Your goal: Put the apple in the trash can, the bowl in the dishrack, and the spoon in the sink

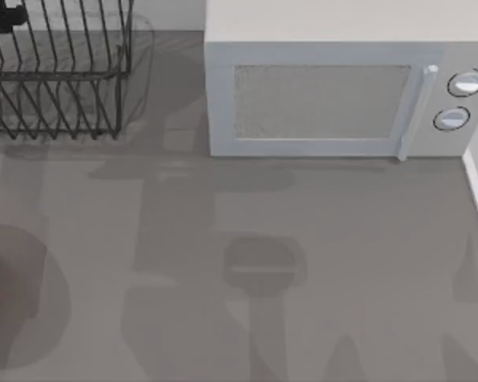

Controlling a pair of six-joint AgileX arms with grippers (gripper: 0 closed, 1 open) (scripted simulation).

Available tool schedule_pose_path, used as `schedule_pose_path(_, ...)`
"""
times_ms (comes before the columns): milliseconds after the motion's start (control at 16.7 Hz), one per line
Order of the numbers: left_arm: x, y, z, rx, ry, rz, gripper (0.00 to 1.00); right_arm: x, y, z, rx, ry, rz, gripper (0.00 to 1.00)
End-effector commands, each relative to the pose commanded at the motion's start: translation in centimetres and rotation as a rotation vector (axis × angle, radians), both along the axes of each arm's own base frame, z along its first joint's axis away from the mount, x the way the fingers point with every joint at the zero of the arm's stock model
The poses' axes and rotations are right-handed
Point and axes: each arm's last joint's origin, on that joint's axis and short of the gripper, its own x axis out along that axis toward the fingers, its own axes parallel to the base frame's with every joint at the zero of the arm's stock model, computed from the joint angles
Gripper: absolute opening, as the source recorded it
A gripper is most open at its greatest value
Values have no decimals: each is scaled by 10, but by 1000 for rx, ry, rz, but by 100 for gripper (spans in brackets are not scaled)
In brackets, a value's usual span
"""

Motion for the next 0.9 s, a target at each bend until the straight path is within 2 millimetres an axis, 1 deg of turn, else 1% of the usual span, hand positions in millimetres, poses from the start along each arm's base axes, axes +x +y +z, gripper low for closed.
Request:
schedule_pose_path(60,0,0,0,0,0,0,98,0,0,0,0,0,0,100)
schedule_pose_path(120,0,0,0,0,0,0,100,0,0,0,0,0,0,100)
schedule_pose_path(660,0,1,0,0,-1,2,100,0,0,0,0,0,0,100)
schedule_pose_path(780,-6,0,5,-1,-2,1,100,0,0,0,0,0,0,100)
schedule_pose_path(900,-20,-2,16,-3,-6,3,100,0,0,0,0,0,0,100)
